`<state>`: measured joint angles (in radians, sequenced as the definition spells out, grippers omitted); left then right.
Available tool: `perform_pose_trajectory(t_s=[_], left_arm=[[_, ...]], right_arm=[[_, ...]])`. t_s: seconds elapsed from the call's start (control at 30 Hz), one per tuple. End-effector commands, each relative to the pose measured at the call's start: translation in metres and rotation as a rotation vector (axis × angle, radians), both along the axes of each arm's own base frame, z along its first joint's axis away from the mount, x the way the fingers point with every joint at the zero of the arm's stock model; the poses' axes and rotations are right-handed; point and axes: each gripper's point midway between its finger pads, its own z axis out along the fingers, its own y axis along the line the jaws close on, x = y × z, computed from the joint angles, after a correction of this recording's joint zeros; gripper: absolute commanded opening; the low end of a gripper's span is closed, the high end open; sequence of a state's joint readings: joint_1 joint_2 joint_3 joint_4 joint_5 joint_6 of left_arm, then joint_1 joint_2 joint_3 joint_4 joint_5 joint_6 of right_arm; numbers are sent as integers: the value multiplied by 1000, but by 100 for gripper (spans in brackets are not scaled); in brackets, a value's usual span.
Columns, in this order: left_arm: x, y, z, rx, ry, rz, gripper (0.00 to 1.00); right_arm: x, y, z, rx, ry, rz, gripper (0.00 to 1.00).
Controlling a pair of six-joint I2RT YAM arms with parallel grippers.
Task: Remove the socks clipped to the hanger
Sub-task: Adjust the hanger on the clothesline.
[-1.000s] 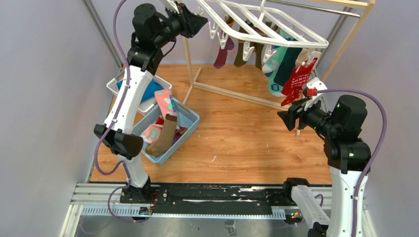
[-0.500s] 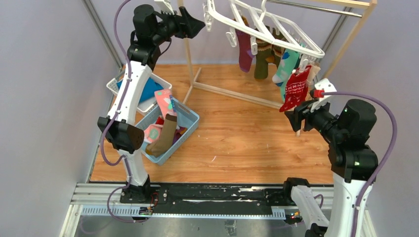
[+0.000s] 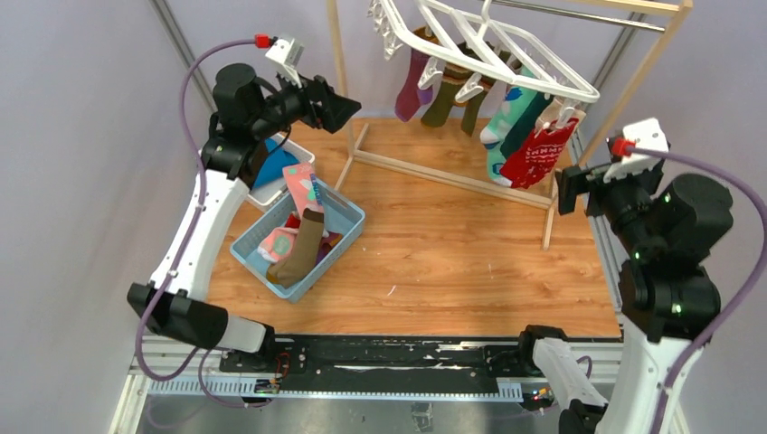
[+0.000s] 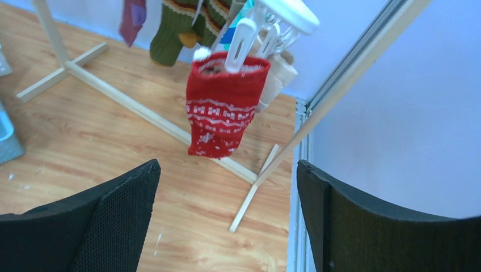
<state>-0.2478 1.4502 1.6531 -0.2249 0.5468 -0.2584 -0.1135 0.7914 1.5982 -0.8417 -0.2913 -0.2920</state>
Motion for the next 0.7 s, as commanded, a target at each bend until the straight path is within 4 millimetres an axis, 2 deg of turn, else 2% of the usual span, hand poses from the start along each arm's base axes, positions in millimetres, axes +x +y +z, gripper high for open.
perform_pose_trajectory(t_s=[0.0,0.1,0.17,0.3,0.33,0.43,0.67], left_arm=[[-24,3,10,20,-96,-42,91],[-31,3,4,14,-85,-58,91],[-33,2,2,7,-79,-65,91],[-33,0,-2,-5,-65,-76,91],[-33,-2,-2,-10,-61,-82,91],[-32,-3,-5,-16,-47,-90,91],[-31,-4,-4,-28,-45,-95,91]], right_arm=[[48,-11,20,32,-52,-37,88],[73,6,28,59,-92,73,88],[90,10,31,85,-113,101,86],[130,-8,37,77,-163,30,79],[140,-12,38,69,-184,13,71],[145,-15,42,63,-214,4,61],[145,-18,50,44,-282,-11,24]])
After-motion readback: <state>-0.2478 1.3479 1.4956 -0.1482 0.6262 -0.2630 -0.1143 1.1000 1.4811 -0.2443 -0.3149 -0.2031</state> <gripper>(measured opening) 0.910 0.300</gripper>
